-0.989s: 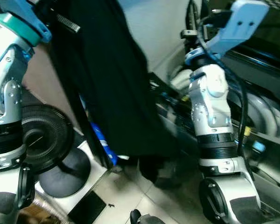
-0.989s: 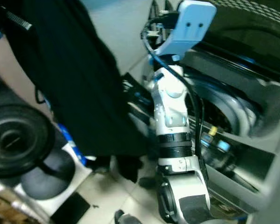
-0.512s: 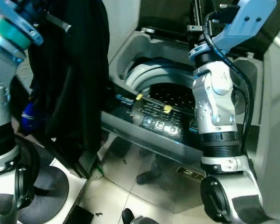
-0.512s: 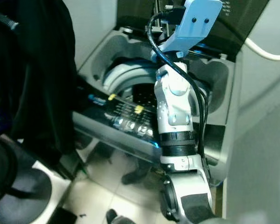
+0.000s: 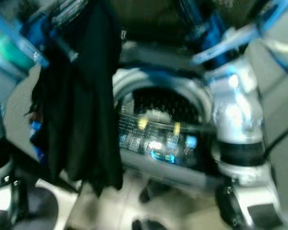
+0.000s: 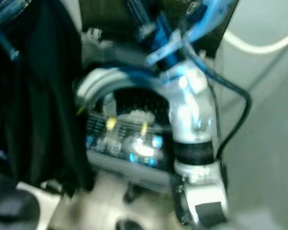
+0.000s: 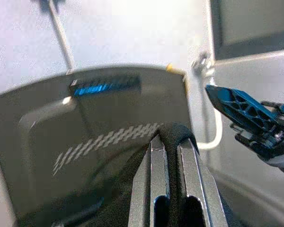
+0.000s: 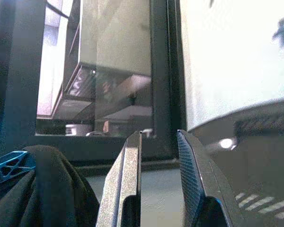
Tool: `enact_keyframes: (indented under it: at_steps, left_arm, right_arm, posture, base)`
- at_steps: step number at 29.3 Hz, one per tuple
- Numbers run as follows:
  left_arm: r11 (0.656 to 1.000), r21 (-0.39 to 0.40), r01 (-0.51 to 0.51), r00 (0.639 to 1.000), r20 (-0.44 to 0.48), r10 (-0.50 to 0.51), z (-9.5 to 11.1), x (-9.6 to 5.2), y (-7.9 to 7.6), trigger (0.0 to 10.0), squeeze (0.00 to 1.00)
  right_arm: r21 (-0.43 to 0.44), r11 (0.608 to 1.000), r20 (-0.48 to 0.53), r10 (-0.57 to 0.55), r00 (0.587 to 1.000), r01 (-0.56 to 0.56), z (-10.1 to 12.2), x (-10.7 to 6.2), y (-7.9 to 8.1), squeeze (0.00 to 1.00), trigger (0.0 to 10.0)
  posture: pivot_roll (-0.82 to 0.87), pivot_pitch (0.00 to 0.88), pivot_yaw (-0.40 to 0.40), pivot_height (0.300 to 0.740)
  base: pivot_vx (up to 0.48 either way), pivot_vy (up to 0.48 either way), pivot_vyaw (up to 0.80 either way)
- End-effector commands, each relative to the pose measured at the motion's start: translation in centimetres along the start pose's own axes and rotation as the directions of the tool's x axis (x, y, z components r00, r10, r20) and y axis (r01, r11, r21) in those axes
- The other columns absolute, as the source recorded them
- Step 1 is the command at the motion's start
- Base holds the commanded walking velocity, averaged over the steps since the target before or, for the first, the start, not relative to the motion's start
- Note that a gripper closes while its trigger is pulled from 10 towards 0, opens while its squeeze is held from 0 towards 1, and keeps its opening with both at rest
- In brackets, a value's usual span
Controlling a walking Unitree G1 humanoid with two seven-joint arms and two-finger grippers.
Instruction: Clothes washing
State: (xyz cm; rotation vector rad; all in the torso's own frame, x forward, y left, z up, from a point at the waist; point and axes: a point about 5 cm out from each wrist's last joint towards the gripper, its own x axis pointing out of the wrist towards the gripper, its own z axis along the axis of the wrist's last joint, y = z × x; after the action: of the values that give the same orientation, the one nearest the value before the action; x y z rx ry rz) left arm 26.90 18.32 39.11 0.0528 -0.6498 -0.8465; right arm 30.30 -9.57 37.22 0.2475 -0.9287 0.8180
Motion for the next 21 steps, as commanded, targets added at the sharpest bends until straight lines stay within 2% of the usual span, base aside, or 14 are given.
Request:
enact_keyframes:
  at_steps: [1, 3, 10, 13, 21]
  left_arm:
    - [1.000, 0.010, 0.013, 1.000, 0.021, -0.013, 0.82, -0.05, -0.19, 10.0, 0.00]
    - [1.000, 0.009, -0.003, 1.000, 0.021, 0.003, 0.87, -0.09, -0.04, 10.0, 0.00]
    - [0.999, -0.007, -0.040, 0.999, 0.017, 0.041, 0.76, -0.15, 0.14, 10.0, 0.00]
    - [0.998, -0.028, -0.061, 0.998, 0.029, 0.061, 0.90, -0.15, 0.43, 10.0, 0.00]
    - [0.997, -0.025, -0.076, 0.997, 0.032, 0.077, 1.08, -0.27, 0.72, 10.0, 0.00]
  right_arm:
    - [0.014, 0.998, 0.005, 0.056, 0.998, -0.056, 0.22, 0.28, 0.68, 0.00, 10.0]
    - [0.007, 0.999, 0.004, 0.046, 0.999, -0.046, 0.27, 0.21, 0.59, 0.00, 10.0]
    - [-0.020, 1.000, -0.004, -0.004, 1.000, 0.004, 0.16, -0.07, 0.28, 0.00, 10.0]
    - [-0.002, 1.000, -0.028, 0.012, 1.000, -0.012, 0.08, -0.26, 0.24, 0.00, 10.0]
    - [-0.001, 1.000, -0.042, 0.012, 0.999, -0.012, -0.08, -0.28, 0.18, 0.00, 10.0]
  posture:
    - [0.14, 0.051, 0.050, 0.740]
    - [0.14, 0.053, 0.050, 0.740]
    - [0.14, 0.053, 0.049, 0.740]
    - [0.14, 0.051, 0.047, 0.740]
    - [0.13, 0.047, 0.044, 0.740]
  base:
    - [0.000, 0.000, -0.80]
    - [0.000, 0.000, -0.80]
    - [0.000, 0.000, 0.00]
    - [0.000, 0.425, 0.00]
    - [0.000, 0.480, 0.00]
